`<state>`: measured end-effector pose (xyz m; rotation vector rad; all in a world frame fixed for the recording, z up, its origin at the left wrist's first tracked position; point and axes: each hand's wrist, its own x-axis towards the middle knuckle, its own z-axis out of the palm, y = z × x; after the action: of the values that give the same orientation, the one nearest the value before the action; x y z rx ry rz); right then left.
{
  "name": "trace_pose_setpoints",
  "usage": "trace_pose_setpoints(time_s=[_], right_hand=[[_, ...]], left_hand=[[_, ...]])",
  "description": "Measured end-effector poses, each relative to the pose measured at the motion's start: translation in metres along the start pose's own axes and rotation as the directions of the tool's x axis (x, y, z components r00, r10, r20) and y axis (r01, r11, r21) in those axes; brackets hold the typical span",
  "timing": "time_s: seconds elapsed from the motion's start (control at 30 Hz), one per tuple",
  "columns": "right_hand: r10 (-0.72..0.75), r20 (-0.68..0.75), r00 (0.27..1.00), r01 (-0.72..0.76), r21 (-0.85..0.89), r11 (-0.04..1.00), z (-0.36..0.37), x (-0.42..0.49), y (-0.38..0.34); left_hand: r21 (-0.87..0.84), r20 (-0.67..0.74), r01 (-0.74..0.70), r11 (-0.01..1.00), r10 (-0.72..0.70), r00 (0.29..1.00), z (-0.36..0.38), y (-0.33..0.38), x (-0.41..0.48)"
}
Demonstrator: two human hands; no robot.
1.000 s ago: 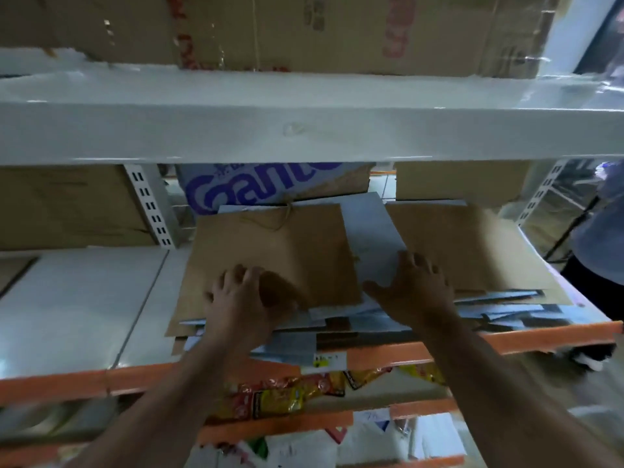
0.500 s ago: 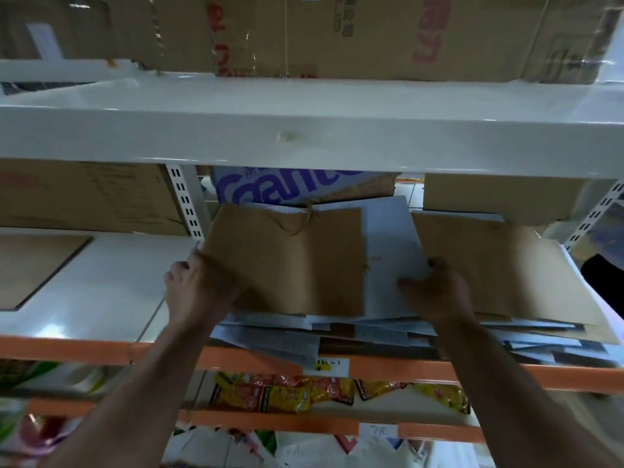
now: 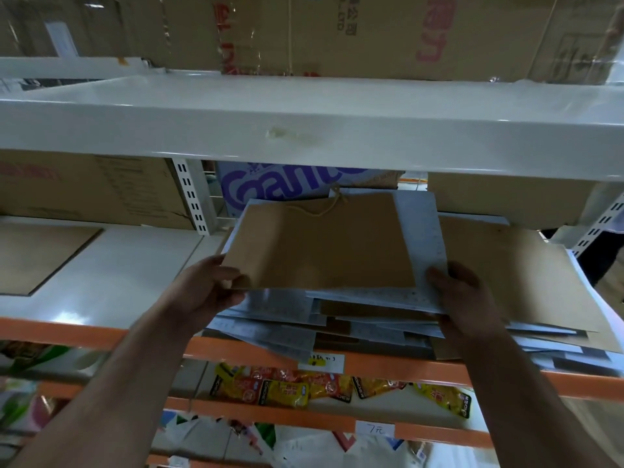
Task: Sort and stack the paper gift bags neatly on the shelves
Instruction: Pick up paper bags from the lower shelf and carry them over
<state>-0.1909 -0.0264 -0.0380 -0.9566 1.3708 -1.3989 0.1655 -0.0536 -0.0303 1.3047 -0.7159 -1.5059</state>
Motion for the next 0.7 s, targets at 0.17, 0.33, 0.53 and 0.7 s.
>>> trace_pose_setpoints(time_s=[0.17,0.33,0.53,0.7], right_hand=[[-0.033,0.027,0.999,0.032,0.030,0.999,0.011,-0.010,0.003],[-0.046,0.088,0.995,0.042,0.047,0.998,0.036,-0.026,0.002],[0.049,0.349,0.936,-0.061,0.025,0.998,0.087,-0.056,0.001],[0.204,0.501,0.841,-0.138,-0.165,0.977,0.141,-0.092,0.011]], left_hand=[[0.023,-0.052,-0.058,0.998,0.059,0.997,-0.002,-0.002,-0.007],[-0.028,-0.085,-0.157,0.987,0.154,0.984,-0.027,-0.003,-0.016],[-0.210,-0.237,-0.259,0.943,0.208,0.949,-0.083,0.009,-0.038],[-0.218,-0.381,-0.369,0.904,0.269,0.884,-0.163,0.016,-0.060]])
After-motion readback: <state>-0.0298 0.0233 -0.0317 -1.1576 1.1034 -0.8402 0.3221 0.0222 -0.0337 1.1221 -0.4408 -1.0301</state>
